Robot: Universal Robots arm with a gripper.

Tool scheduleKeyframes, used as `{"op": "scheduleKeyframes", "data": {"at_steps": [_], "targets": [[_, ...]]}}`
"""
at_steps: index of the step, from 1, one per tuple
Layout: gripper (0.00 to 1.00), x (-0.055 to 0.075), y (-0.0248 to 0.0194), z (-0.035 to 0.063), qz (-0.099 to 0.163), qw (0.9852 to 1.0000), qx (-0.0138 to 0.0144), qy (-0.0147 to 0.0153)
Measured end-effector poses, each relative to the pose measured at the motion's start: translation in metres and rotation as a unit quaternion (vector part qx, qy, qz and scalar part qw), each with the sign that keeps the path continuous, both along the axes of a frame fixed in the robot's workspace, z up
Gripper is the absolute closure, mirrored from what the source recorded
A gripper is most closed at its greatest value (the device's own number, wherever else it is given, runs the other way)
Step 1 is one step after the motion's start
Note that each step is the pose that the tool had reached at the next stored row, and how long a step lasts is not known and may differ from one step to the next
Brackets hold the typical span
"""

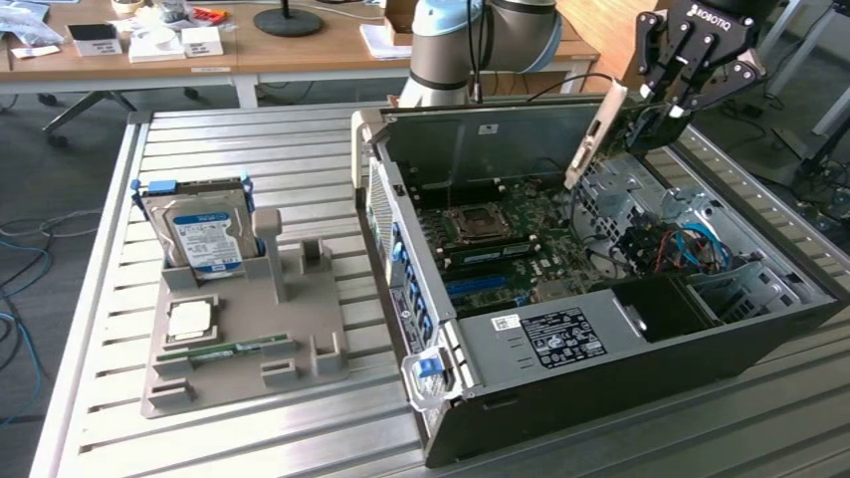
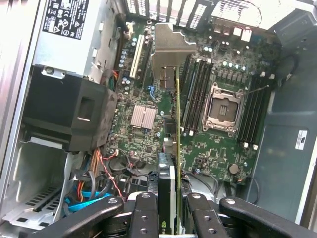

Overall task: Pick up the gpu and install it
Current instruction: 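Insert the gpu into the slot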

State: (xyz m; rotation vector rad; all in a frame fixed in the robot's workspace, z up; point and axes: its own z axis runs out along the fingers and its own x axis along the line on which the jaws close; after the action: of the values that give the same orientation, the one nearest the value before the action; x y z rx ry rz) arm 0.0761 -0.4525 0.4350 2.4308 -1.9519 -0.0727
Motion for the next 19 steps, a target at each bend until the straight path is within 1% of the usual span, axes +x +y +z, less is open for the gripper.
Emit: {"op": "scheduleKeyframes", "data": {"at_steps": [9, 19], "targets": [[0.73, 0.0000, 0.0000, 0.0000, 0.027, 0.9996, 0.0000, 0.0000], [0.73, 0.0000, 0.0000, 0.0000, 0.057, 0.9984, 0.0000, 0.0000]]}}
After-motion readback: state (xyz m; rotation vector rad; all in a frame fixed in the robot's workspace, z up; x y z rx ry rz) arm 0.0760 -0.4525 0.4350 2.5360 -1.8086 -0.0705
